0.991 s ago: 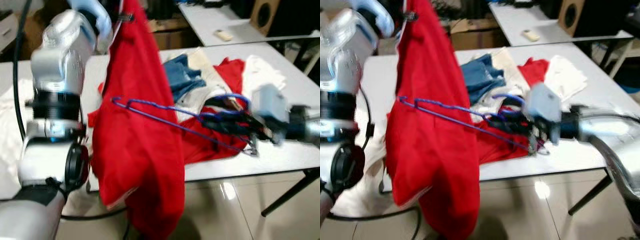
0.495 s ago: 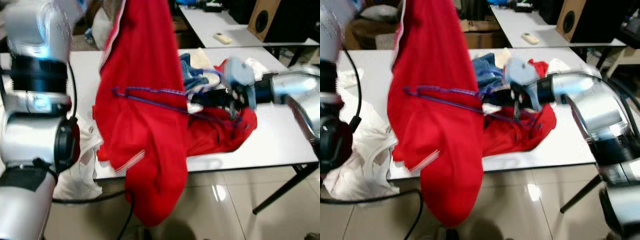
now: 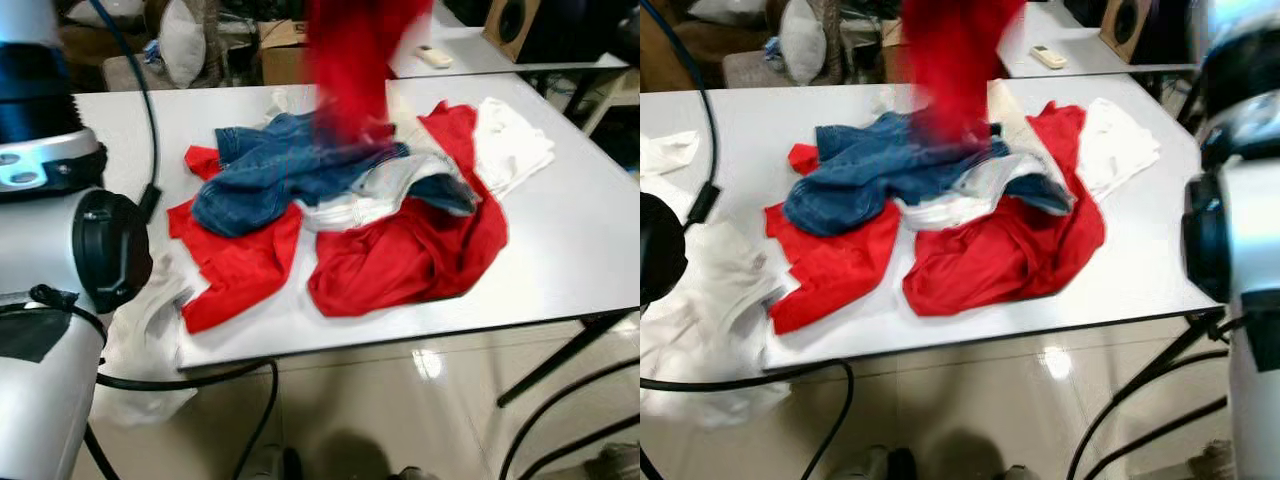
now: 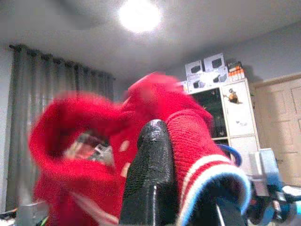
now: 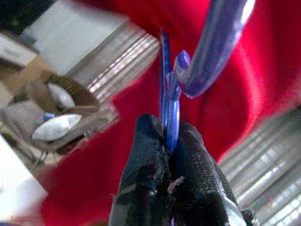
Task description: Hang hanger
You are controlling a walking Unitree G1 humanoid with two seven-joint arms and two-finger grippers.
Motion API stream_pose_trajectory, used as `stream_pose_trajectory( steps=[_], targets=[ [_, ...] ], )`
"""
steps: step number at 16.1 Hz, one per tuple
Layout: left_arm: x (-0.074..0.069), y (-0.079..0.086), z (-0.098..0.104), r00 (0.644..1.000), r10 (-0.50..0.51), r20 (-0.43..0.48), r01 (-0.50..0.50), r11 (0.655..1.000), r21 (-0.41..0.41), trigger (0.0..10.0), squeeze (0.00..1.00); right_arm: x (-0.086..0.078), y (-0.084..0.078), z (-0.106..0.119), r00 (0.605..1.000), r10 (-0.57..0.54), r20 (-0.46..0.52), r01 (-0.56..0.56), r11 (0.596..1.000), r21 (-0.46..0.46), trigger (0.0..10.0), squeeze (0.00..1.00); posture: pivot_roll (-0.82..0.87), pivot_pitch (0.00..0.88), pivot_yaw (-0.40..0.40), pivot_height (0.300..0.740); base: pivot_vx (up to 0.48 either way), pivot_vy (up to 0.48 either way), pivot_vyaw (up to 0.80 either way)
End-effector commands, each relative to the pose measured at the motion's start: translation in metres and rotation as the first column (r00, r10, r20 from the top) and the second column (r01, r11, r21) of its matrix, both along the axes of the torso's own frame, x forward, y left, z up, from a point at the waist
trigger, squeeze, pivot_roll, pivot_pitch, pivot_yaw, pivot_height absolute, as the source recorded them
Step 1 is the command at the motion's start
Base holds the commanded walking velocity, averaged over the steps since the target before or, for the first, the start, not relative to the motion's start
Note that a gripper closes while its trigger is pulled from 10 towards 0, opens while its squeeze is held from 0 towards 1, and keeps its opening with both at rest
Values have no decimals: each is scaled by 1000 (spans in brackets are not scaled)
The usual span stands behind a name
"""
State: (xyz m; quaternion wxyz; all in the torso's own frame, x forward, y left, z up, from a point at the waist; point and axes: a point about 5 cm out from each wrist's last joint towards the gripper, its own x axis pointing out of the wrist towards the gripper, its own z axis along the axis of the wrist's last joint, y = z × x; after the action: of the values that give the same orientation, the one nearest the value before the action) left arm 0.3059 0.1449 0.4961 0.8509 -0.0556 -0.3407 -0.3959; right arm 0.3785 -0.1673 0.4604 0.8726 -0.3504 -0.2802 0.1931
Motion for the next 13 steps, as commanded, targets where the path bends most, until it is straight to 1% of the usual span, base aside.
stream_pose_trajectory(
  steps=[1,2,3,4,5,6,7,8,9,10,11,12,13],
  targets=[
    [1,0,-5,1000,12,-24,-11,1000,13,10000,0,12,3,-28,996,-2,-90,-4,998,-66,10000,0,-49,0,7,740,0,0,0],
    [6,-4,-22,996,33,-78,-31,999,30,10000,0,20,9,-59,984,29,-175,-53,989,-135,10000,0,-43,0,3,740,0,0,0],
    [14,-11,-44,989,52,-139,-43,997,63,10000,0,26,10,-93,965,42,-257,-95,976,-198,10000,0,-40,0,3,740,0,0,0],
    [24,-21,-71,974,79,-212,-60,993,97,10000,0,27,5,-125,932,59,-357,-146,964,-223,10000,0,-39,0,4,740,0,0,0],
    [29,-30,-96,958,91,-271,-60,991,122,10000,0,26,0,-151,898,78,-434,-195,953,-232,10000,0,-39,0,5,740,0,0,0],
    [31,-36,-110,949,106,-296,-64,987,145,10000,0,24,-4,-164,876,86,-474,-219,948,-232,10000,0,-37,0,3,740,0,0,0],
    [35,-50,-149,921,132,-367,-59,977,205,10000,0,16,-12,-200,809,117,-576,-303,923,-239,10000,0,-39,0,10,740,0,0,0],
    [40,-58,-183,892,183,-414,-74,961,266,10000,0,5,-19,-230,742,139,-656,-383,891,-244,10000,0,-41,0,14,740,0,0,0],
    [42,-64,-229,851,282,-444,-108,920,377,10000,0,-15,-27,-266,651,170,-740,-494,835,-243,10000,0,-48,0,27,740,0,0,0],
    [47,-61,-252,815,345,-466,-141,897,419,10000,0,-24,-34,-279,628,169,-759,-509,827,-238,10000,0,-61,0,43,740,0,0,0],
    [57,-53,-263,768,428,-477,-220,875,432,10000,0,-29,-43,-282,644,151,-750,-469,852,-231,10000,0,-74,0,59,740,0,0,0],
    [60,-50,-264,756,446,-480,-242,871,428,10000,0,-30,-46,-282,650,147,-745,-458,859,-229,10000,0,-74,0,59,740,0,0,0],
    [67,-45,-251,758,476,-446,-299,861,411,10000,0,-33,-49,-279,657,152,-738,-459,857,-233,10000,0,-89,0,74,740,0,0,0]
  ],
)
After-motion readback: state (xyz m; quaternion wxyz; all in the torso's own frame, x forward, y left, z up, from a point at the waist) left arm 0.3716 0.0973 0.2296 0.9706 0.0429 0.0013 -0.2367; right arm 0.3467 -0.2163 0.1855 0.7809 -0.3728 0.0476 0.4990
